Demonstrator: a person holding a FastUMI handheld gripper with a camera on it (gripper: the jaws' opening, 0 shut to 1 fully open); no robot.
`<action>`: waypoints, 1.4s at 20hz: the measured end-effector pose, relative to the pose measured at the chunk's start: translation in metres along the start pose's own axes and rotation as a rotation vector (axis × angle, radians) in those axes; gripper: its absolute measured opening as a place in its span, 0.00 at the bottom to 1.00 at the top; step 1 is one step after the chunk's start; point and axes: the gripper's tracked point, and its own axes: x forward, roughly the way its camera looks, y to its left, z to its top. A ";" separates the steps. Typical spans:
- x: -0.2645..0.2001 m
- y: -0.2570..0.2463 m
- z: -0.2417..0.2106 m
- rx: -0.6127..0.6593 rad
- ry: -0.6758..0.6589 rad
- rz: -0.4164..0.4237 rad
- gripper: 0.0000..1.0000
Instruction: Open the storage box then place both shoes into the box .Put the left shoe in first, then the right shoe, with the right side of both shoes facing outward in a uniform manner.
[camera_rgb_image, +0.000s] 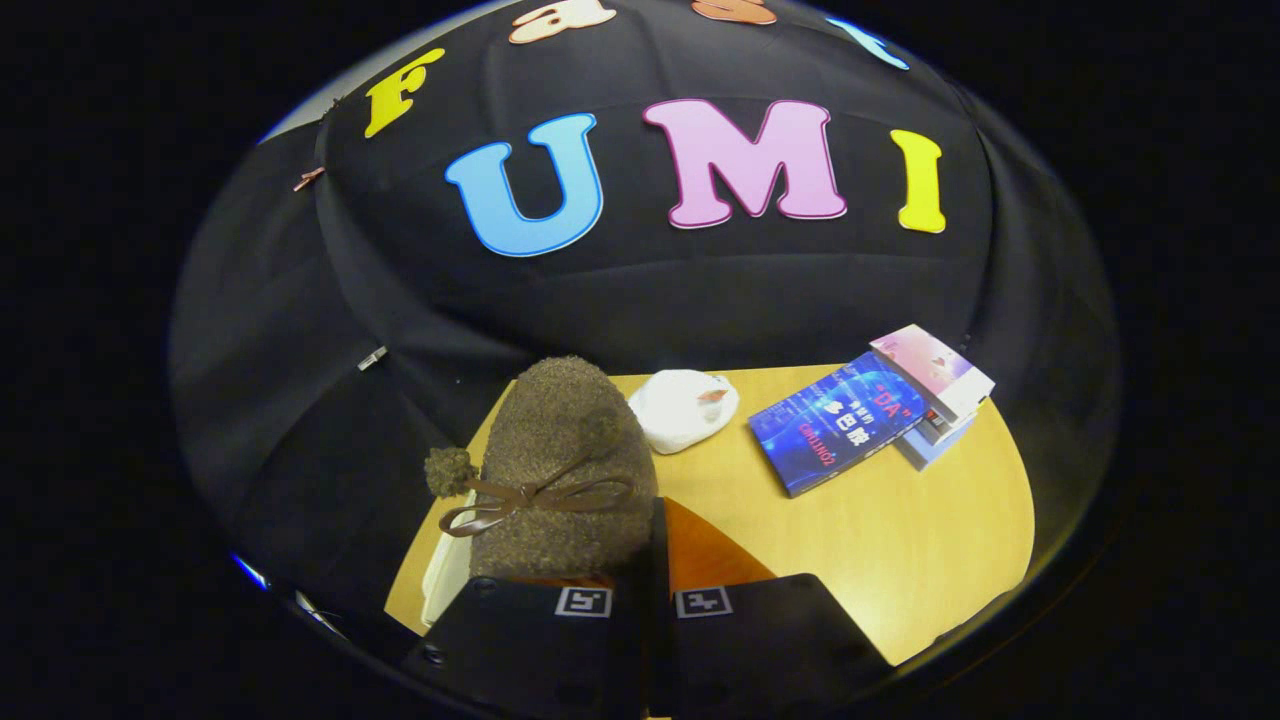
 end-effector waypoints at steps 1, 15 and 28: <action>0.004 0.016 -0.003 0.000 0.011 0.018 0.09; 0.088 0.040 -0.131 -0.217 0.258 -0.286 0.09; 0.097 0.069 -0.146 -0.150 0.285 -0.175 0.68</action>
